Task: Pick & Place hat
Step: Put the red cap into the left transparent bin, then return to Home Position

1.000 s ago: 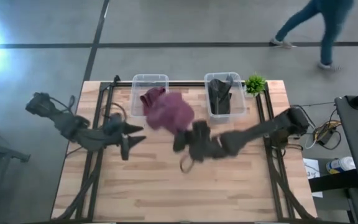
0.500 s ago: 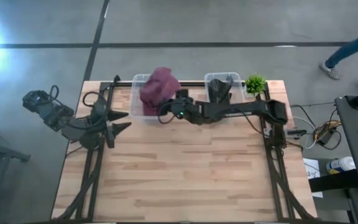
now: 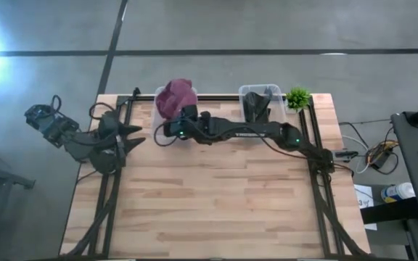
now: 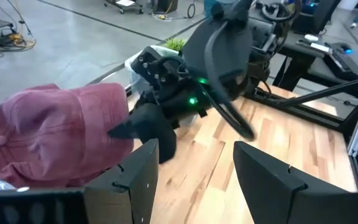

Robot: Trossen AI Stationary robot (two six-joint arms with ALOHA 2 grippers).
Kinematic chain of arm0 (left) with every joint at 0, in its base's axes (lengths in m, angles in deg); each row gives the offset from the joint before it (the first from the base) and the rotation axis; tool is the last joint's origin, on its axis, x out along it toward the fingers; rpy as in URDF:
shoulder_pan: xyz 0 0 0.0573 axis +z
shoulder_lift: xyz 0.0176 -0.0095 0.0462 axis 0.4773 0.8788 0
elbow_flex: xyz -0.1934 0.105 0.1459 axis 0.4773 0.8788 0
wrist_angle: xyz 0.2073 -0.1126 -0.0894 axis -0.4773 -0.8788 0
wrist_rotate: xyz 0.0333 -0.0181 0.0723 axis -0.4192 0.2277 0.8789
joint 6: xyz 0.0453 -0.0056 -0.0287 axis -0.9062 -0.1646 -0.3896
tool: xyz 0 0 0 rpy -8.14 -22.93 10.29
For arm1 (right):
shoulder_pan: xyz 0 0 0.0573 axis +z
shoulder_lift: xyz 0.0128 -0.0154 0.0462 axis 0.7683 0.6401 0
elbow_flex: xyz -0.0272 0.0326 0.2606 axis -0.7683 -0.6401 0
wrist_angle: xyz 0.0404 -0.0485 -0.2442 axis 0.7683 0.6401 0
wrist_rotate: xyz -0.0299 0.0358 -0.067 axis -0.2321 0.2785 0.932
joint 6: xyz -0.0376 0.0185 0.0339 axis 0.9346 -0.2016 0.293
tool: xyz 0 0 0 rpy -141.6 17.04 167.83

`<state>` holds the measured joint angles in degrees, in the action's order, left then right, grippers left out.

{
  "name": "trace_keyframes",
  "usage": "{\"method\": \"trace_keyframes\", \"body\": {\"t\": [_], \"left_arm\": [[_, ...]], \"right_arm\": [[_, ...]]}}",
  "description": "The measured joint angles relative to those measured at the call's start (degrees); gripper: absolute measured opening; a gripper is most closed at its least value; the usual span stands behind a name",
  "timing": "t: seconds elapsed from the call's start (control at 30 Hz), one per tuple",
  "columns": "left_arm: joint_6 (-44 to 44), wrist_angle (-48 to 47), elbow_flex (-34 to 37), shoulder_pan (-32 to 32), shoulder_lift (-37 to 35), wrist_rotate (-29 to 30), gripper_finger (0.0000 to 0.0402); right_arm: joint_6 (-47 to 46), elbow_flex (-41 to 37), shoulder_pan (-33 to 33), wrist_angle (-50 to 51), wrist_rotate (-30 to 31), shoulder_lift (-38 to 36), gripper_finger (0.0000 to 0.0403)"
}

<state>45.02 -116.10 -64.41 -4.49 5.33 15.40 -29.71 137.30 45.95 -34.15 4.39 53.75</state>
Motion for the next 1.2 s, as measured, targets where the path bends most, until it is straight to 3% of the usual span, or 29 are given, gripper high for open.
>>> {"method": "trace_keyframes", "body": {"t": [0.1,0.2,0.37,0.67,0.93,1.1,1.2], "left_arm": [[-0.7,0.0,0.0,0.0,-1.1,0.0,0.0202],[-1.2,0.0,0.0,0.0,-1.9,0.1,0.0202],[-1.4,-0.1,0.0,0.0,-2.4,0.5,0.0202],[-1.4,-0.2,0.0,0.0,-2.3,1.1,0.0202],[0.6,-0.1,1.3,0.0,-1.8,3.3,0.0202],[1.4,-0.1,1.9,0.1,-1.1,3.4,0.0202],[1.4,0.0,1.9,0.1,-0.3,3.3,0.0202]], "right_arm": [[2.8,6.0,0.7,1.4,-1.9,3.0,0.0054],[3.0,5.5,1.4,1.6,-2.3,3.4,0.0066],[0.3,5.7,1.3,10.1,-2.5,3.2,0.0113],[7.3,6.3,3.8,11.5,-1.5,1.6,0.0189],[7.5,6.2,7.3,13.0,1.3,-0.3,0.0195],[12.0,6.2,7.5,12.7,-10.2,-0.9,0.0194],[12.2,6.0,8.7,14.7,-6.7,-0.9,0.0190]]}}
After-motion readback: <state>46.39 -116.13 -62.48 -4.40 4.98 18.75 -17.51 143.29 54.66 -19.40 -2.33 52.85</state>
